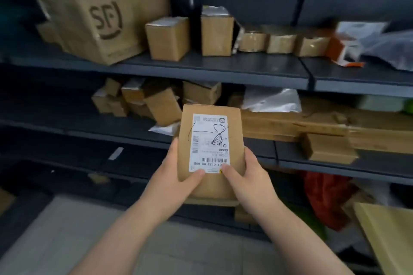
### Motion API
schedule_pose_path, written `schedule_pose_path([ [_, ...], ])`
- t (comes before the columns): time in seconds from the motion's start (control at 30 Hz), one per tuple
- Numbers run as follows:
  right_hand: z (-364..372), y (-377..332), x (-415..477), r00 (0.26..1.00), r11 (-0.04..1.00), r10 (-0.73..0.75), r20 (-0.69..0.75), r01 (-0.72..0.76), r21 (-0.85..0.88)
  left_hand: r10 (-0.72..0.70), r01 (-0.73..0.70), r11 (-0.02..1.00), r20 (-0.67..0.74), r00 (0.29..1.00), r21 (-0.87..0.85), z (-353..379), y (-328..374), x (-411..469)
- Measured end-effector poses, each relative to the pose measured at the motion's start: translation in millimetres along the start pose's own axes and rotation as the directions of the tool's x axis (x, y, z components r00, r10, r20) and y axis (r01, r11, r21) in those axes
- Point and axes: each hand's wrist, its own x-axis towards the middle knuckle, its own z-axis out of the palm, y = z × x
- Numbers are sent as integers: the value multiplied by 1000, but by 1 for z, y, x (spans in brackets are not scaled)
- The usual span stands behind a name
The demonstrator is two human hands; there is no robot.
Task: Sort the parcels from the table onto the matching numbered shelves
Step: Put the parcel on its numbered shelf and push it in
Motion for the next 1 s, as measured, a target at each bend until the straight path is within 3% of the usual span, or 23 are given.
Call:
schedule_pose_path([
  [0.17, 99, -54, 18, 964, 989, -144, 225, 148, 1, -106, 94, 994, -298, 949, -57, -93, -36, -27],
  [0.37, 200, -98, 47, 869, 973, -196, 454, 231, -20, -248, 162, 966, -543, 803, -201, -161, -76, -47],
  [0.5, 260, -121, 67, 770, 959, -239, 592, 284, 17, -346, 235, 938, -665, 662, -253, -196, -98, -54],
  [0.8, 368, -170, 109, 485, 908, -265, 833, 416, 47, -470, 336, 870, -810, 351, -360, -255, -123, -43],
  [1.0, 428, -164, 113, 363, 903, -172, 916, 429, -1, -568, 366, 797, -802, 185, -481, -262, -159, -45],
])
